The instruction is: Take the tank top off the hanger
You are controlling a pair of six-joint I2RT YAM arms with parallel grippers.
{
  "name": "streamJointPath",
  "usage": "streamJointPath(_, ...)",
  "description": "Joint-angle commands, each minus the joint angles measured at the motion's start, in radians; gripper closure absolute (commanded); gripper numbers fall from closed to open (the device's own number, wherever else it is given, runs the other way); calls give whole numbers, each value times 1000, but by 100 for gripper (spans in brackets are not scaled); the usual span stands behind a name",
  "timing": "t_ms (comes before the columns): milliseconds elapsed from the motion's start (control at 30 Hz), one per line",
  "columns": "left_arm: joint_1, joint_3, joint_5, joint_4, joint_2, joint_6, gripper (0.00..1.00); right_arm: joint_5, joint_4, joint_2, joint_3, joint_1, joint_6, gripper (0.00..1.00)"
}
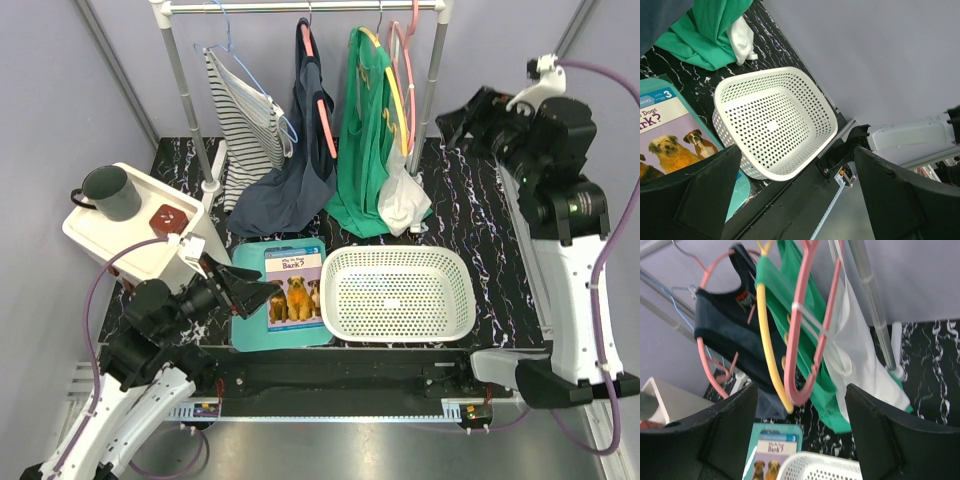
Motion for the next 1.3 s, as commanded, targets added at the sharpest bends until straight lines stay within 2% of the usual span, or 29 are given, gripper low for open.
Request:
streamJointPath(0, 0, 66, 71, 5, -7, 38, 1, -40, 25, 164, 169, -2, 0, 24)
streamJointPath(367, 0, 60, 84, 5, -60, -25, 1, -163, 74, 444, 401, -2, 77, 41)
streamJointPath(533, 0, 68, 104, 5, -77, -58, 1, -201, 83, 491, 435, 0, 112, 45)
streamJointPath(900, 0, 94, 133, 3, -73, -54, 1, -209, 87, 571, 455, 13, 169, 65)
streamJointPath(1033, 0, 81, 128, -4, -83, -52, 1, -215, 86, 599, 483, 38, 188, 66)
streamJointPath(1267, 0, 91, 122, -49, -105, -48, 2, -177, 84, 599, 515, 49, 227, 83)
